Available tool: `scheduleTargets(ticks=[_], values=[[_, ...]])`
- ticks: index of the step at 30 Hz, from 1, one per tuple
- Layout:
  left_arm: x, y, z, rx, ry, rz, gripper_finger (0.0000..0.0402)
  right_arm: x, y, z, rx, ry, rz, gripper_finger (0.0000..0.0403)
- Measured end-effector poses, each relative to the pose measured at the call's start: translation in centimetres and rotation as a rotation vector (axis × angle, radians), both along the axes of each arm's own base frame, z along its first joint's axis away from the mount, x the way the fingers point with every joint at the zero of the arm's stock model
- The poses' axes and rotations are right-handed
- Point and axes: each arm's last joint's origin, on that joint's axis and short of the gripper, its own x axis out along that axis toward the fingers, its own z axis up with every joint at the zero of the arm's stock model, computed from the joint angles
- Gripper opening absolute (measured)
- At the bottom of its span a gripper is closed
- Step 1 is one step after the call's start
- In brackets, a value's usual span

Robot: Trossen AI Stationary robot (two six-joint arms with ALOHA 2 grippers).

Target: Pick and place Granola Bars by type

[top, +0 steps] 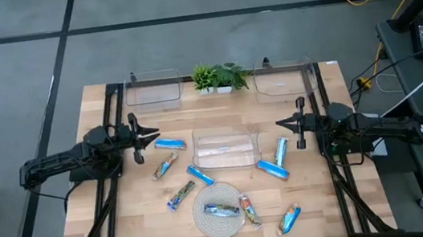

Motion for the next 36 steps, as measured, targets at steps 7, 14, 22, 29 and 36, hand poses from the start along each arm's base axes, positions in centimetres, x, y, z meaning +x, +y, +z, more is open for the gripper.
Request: scheduleTargets(ticks=[7,14,22,29,36], values=[[0.00,0.00,0.00,0.000,0.000,0.000,0.0072,0.00,0.00,0.00,0.000,0.000,0.000,0.0010],[0.00,0.00,0.00,0.000,0.000,0.000,0.0072,0.00,0.00,0.00,0.000,0.000,0.000,0.0010],[0.00,0.00,-0.01,0.000,0.000,0.000,0.0072,0.00,0.00,0.00,0.000,0.000,0.000,0.0010],[0.00,0.00,0.01,0.000,-0.001,0.000,0.0072,-0.02,-0.12,0.40,0.053,-0.052,-0.040,0.0010],[0.00,0.00,0.00,0.000,0.000,0.000,0.0072,-0.02,-0.11,0.29,0.050,-0.039,-0.038,0.0010]])
